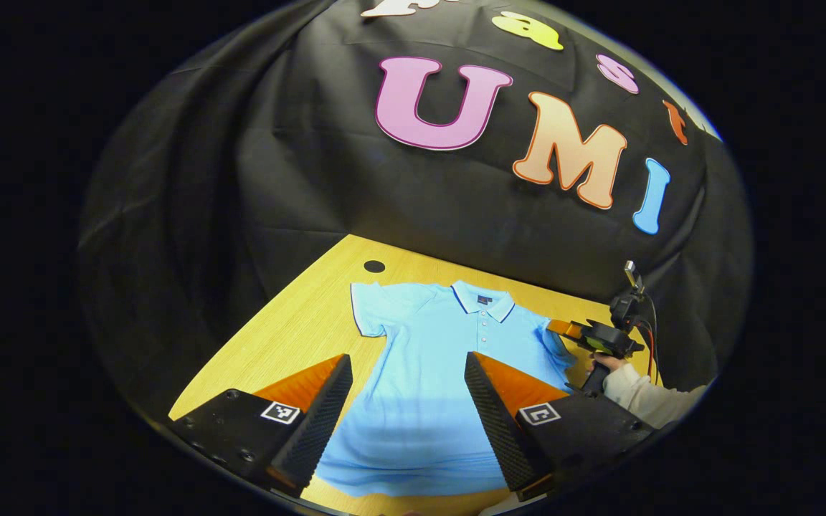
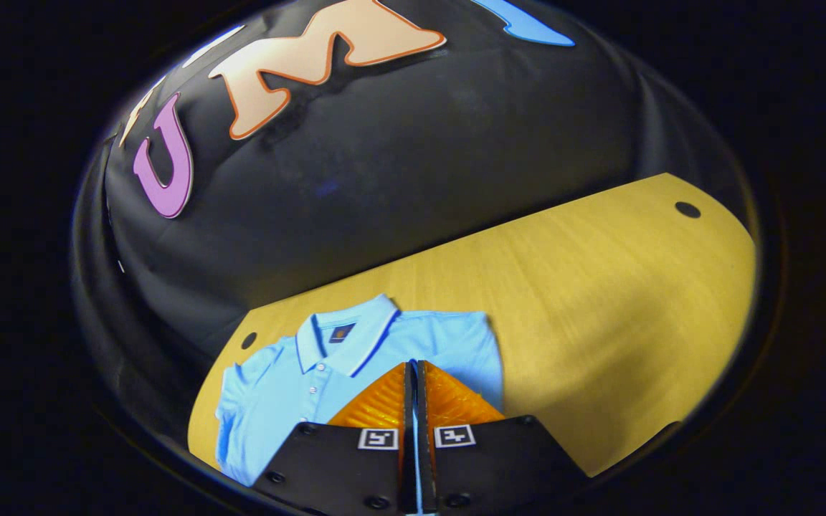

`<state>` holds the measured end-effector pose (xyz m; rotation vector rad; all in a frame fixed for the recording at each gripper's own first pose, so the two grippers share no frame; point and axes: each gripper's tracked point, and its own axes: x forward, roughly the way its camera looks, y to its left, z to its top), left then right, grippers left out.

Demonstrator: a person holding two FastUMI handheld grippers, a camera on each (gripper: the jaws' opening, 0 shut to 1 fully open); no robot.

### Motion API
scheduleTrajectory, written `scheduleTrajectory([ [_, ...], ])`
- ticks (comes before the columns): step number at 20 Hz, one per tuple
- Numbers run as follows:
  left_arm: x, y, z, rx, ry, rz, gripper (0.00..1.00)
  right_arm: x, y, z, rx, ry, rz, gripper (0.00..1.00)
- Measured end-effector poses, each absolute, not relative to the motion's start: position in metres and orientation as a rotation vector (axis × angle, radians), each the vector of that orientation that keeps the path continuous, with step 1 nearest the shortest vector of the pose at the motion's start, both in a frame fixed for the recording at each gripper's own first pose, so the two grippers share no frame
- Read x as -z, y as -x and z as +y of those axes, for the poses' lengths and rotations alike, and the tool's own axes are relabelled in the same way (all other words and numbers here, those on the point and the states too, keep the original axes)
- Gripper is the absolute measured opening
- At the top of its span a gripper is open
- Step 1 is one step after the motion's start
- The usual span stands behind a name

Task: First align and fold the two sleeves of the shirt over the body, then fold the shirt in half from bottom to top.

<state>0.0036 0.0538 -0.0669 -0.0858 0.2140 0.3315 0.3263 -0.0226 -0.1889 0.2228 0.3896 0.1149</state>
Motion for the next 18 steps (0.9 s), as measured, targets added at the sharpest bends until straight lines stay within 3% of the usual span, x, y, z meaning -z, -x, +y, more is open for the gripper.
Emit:
scheduleTrajectory([
  [1,0.067,-0.004,0.054,-0.331,0.087,0.217,0.95,0.192,-0.324,-0.01,-0.134,-0.238,0.395,0.03],
  [7,0.069,-0.004,0.055,-0.328,0.089,0.228,0.94,0.211,-0.314,0.021,-0.193,-0.221,0.439,0.0],
  [8,0.071,-0.003,0.055,-0.327,0.092,0.23,0.94,0.21,-0.31,0.025,-0.207,-0.223,0.447,0.08],
  [11,0.071,-0.006,0.055,-0.314,0.105,0.23,0.94,0.203,-0.282,0.031,-0.254,-0.189,0.473,0.93],
  [12,0.073,-0.01,0.059,-0.306,0.105,0.228,0.94,0.199,-0.274,0.03,-0.258,-0.168,0.47,0.87],
  [13,0.073,-0.019,0.066,-0.298,0.101,0.225,0.94,0.196,-0.265,0.029,-0.255,-0.148,0.464,0.97],
  [15,0.074,-0.042,0.079,-0.285,0.085,0.226,0.94,0.186,-0.24,0.022,-0.24,-0.116,0.449,0.97],
  [16,0.074,-0.053,0.088,-0.279,0.072,0.223,0.94,0.181,-0.227,0.017,-0.226,-0.1,0.439,0.92],
  [18,0.077,-0.078,0.105,-0.261,0.041,0.226,0.94,0.174,-0.199,0.005,-0.188,-0.07,0.423,0.97],
])
